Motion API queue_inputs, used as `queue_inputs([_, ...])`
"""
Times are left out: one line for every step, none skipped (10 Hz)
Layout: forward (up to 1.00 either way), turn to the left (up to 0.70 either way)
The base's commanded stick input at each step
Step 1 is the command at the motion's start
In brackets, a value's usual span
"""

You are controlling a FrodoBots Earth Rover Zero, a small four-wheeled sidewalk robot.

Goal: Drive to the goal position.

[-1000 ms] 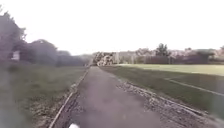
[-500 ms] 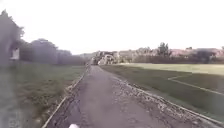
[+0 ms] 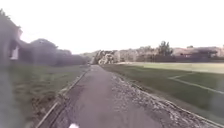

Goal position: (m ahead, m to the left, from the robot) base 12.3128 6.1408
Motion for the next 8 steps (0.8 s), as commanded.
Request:
queue_inputs([0.7, 0.0])
queue_inputs([0.7, 0.0])
queue_inputs([0.7, 0.0])
queue_inputs([0.7, 0.0])
queue_inputs([0.7, 0.08])
queue_inputs([0.7, 0.23])
queue_inputs([0.7, 0.31])
queue_inputs([0.7, 0.1])
